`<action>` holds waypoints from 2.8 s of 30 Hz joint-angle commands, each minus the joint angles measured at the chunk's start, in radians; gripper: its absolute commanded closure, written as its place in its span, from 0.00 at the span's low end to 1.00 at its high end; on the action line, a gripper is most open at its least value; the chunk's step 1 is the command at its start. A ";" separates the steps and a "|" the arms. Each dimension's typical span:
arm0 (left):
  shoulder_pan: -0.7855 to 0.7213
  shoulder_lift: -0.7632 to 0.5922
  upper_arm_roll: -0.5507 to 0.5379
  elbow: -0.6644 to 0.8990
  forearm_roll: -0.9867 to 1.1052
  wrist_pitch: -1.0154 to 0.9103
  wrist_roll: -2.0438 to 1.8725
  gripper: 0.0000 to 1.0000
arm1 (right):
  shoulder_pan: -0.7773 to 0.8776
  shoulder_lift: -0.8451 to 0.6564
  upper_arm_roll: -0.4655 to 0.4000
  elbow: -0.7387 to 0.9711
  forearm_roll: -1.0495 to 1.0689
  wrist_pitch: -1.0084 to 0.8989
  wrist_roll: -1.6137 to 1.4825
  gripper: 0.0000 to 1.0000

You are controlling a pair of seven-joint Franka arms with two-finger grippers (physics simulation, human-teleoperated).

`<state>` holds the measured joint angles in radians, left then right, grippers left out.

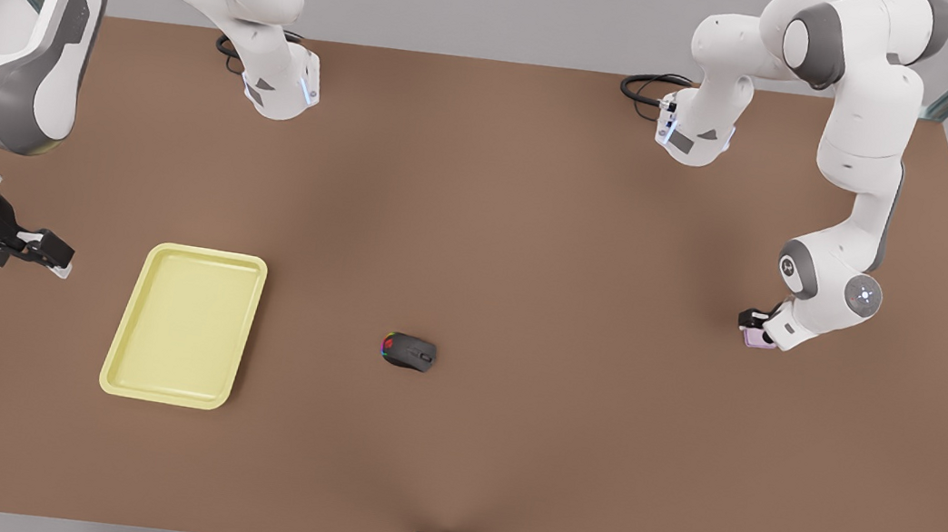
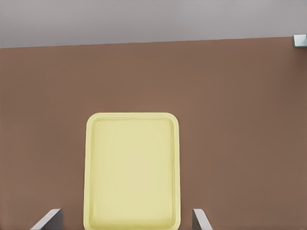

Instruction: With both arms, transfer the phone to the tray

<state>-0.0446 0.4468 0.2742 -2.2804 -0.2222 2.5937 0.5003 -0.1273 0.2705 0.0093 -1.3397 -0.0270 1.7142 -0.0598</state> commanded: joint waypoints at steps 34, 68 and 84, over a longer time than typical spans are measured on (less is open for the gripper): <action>-0.776 0.406 -0.122 0.857 0.001 -0.437 -1.183 0.25 | 0.000 0.004 0.000 0.002 0.002 0.001 0.000 0.00; -0.001 -0.105 -0.351 1.015 0.284 -1.135 -0.496 0.00 | 0.620 0.182 0.083 -0.115 0.090 0.185 0.986 0.00; -0.001 -0.097 -0.345 1.013 0.284 -1.135 -0.505 0.00 | 0.838 0.550 0.083 0.004 -0.063 0.620 1.322 0.00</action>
<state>-0.0470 0.3506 -0.0689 -1.2675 0.0607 1.4625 -0.0624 0.7016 0.8087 0.0917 -1.3375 -0.0557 2.1552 0.8184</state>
